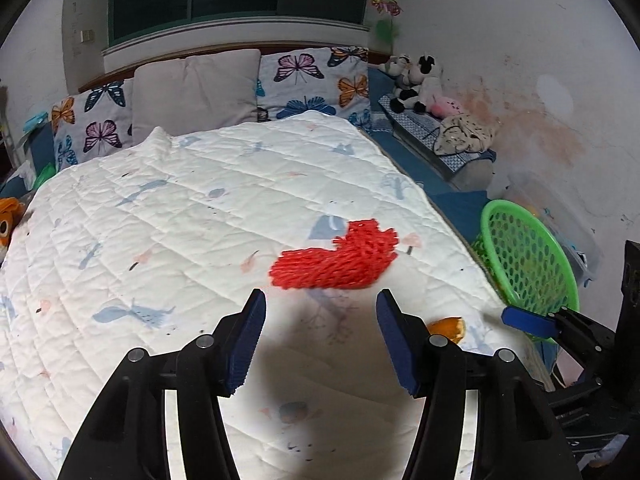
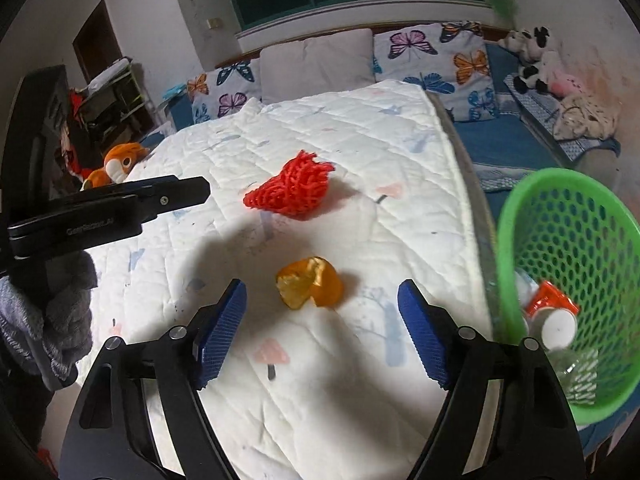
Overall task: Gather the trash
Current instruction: 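Grasp the orange peel with the right tool while the left tool grasps the red mesh net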
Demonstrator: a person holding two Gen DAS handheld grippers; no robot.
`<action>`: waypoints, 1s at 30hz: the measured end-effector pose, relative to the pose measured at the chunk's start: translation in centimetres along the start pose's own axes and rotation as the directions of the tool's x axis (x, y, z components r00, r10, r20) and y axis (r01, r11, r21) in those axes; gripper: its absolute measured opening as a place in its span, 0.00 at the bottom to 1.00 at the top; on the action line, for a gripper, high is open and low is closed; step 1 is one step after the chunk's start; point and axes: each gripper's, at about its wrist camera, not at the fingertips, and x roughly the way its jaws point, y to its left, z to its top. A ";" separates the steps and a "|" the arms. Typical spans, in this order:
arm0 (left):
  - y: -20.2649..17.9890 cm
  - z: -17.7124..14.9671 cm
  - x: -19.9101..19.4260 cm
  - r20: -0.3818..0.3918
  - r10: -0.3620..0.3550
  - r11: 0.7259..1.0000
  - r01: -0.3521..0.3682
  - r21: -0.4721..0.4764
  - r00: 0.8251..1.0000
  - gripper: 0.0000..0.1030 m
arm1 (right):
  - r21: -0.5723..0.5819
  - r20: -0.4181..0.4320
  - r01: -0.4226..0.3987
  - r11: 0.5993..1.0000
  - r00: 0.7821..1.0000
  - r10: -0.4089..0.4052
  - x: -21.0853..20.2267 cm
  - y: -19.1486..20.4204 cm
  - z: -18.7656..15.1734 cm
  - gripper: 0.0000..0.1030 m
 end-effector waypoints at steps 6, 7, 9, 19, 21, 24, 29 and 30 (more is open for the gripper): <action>1.0 -0.3 0.5 -0.012 0.013 1.000 -0.014 -0.010 1.000 0.54 | -0.009 -0.029 0.007 1.000 1.000 -0.008 1.8 0.4 0.2 0.67; 1.0 -0.4 0.6 -0.014 0.015 1.000 -0.015 -0.011 1.000 0.54 | -0.006 -0.033 0.006 1.000 0.999 -0.006 2.1 0.4 0.3 0.66; 1.1 -0.5 0.7 -0.019 0.014 1.000 -0.015 -0.013 1.000 0.54 | -0.003 -0.038 0.005 1.000 0.999 -0.005 2.5 0.4 0.3 0.64; 0.2 -0.2 2.2 -0.035 0.022 0.999 -0.021 0.029 0.999 0.54 | 0.014 -0.050 -0.015 1.000 0.999 0.016 3.1 0.1 0.4 0.43; -0.2 0.0 2.6 -0.036 0.024 0.998 -0.022 0.051 0.999 0.57 | 0.021 -0.044 -0.019 1.000 0.999 0.020 2.8 0.0 0.3 0.39; -0.8 0.3 3.1 -0.036 0.024 0.997 -0.021 0.079 0.999 0.60 | 0.024 -0.033 -0.020 1.000 0.999 0.021 2.2 -0.2 0.1 0.36; -2.0 1.0 4.5 -0.039 0.024 0.992 -0.019 0.125 0.999 0.61 | 0.040 -0.006 -0.021 0.999 1.000 0.021 0.6 -0.8 0.1 0.35; -2.3 1.2 4.9 -0.041 0.023 0.991 -0.018 0.134 0.999 0.62 | 0.044 0.000 -0.020 0.999 1.000 0.020 0.2 -1.0 0.0 0.35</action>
